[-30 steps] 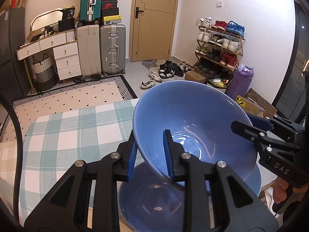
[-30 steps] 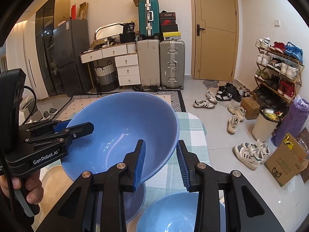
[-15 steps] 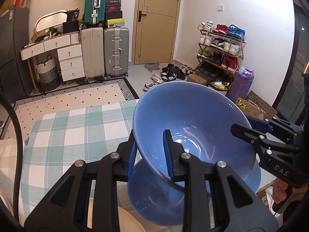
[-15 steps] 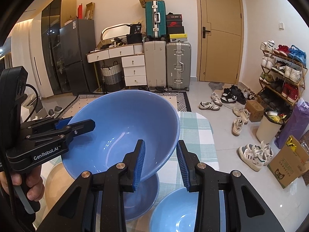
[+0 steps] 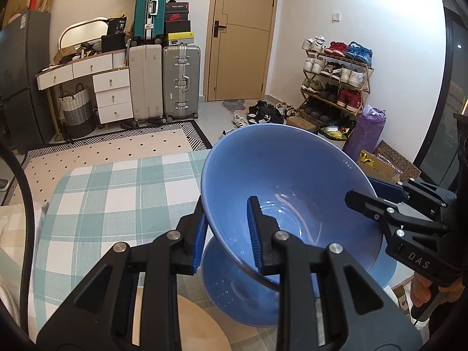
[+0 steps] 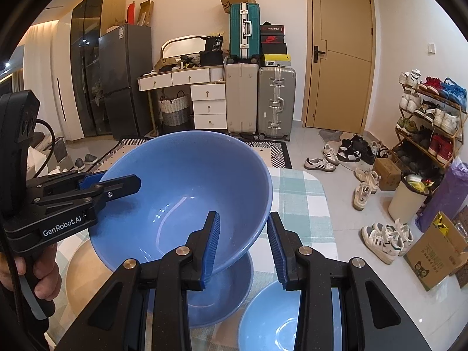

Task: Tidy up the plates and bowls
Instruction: 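Lower the left gripper's bowl into the right gripper's bowl, nesting them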

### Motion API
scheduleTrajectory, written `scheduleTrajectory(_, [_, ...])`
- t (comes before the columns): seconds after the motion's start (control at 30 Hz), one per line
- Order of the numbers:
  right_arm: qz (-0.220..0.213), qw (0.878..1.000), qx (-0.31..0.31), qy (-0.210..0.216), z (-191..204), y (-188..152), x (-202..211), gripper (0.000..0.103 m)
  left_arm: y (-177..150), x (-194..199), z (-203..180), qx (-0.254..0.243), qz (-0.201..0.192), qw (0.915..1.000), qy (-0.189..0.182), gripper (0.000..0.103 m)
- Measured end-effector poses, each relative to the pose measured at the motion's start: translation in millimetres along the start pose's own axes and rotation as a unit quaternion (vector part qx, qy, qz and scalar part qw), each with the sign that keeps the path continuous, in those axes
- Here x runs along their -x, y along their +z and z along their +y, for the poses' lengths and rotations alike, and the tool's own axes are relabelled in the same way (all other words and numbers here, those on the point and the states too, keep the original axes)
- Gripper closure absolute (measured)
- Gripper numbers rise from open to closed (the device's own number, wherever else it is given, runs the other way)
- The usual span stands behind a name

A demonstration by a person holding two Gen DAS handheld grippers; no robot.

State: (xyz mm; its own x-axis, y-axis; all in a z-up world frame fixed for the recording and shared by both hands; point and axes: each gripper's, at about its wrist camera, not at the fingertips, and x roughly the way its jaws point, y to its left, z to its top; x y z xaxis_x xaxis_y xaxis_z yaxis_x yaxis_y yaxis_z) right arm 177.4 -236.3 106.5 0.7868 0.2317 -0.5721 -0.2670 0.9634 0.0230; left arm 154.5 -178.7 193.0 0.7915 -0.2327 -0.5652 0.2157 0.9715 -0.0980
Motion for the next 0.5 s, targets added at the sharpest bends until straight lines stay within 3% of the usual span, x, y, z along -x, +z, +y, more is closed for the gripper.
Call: scheduleTrajectory(0.5, [0.024, 1.0, 0.009, 0.002, 4.3, -22.6, -22.0, 0.068, -37.0, -26.3, 8.1, 0.001, 0.025, 0.9997, 0.009, 0.081])
